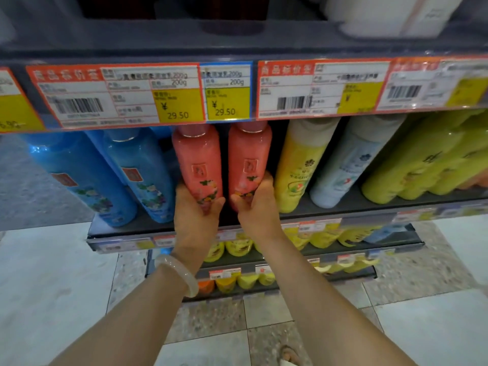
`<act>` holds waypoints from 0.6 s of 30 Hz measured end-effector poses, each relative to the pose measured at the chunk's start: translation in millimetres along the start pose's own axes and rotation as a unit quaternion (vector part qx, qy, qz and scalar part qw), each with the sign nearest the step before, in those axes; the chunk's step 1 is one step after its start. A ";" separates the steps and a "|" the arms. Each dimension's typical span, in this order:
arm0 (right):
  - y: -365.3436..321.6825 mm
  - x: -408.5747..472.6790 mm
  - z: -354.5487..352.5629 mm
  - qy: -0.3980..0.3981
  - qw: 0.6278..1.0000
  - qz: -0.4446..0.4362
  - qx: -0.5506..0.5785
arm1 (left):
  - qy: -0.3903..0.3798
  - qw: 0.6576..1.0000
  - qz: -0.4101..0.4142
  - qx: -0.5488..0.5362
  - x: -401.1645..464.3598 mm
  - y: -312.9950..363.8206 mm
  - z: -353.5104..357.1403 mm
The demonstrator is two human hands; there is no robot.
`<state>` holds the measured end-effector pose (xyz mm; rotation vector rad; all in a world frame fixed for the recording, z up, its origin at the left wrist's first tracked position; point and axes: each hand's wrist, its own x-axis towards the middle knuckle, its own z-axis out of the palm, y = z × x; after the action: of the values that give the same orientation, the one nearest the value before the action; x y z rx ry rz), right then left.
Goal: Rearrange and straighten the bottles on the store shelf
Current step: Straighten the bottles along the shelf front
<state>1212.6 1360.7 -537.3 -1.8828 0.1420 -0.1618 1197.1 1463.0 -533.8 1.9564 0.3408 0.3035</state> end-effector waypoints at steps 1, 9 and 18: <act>-1.4 -0.8 1.4 0.002 1.000 0.003 0.003 | 0.001 1.000 -0.003 -0.001 0.0 1.3 0.4; -7.4 -42.5 -40.9 -0.021 0.997 0.078 0.002 | 0.058 0.998 0.015 -0.025 -48.6 -9.9 0.0; 29.1 10.5 -150.4 0.118 0.991 0.069 -0.002 | -0.123 0.991 0.036 -0.022 -76.9 47.5 82.9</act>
<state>1194.9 1209.4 -518.0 -1.8458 0.4341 -0.2888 1160.7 1346.1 -527.0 1.9393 0.1015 0.1122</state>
